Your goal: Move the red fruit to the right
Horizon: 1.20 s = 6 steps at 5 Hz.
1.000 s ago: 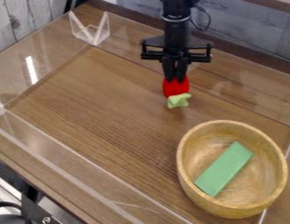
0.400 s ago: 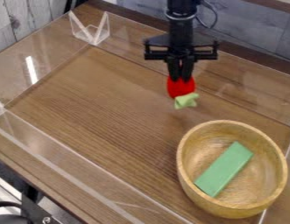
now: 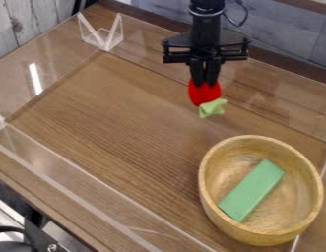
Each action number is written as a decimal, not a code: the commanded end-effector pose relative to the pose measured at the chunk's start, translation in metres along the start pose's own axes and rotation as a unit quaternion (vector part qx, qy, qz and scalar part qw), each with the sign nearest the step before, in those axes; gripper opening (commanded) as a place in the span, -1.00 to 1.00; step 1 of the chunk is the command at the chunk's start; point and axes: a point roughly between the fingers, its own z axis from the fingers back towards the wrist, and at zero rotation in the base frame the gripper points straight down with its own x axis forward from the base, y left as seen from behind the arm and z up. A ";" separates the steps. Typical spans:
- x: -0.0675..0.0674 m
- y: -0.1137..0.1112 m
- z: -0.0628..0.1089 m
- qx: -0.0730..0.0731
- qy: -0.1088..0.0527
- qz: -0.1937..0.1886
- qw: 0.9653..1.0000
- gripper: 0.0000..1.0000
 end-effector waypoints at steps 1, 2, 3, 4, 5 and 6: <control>0.001 -0.005 0.017 -0.012 -0.037 0.019 0.999 -1.00; -0.004 -0.011 0.012 -0.009 -0.042 0.033 0.999 -1.00; -0.001 -0.017 0.013 -0.004 -0.048 0.061 0.997 -1.00; 0.000 -0.036 0.008 -0.006 -0.045 0.079 0.996 -1.00; -0.004 -0.053 0.000 -0.007 -0.041 0.082 0.996 -1.00; -0.007 -0.060 -0.004 -0.010 -0.035 0.090 0.995 1.00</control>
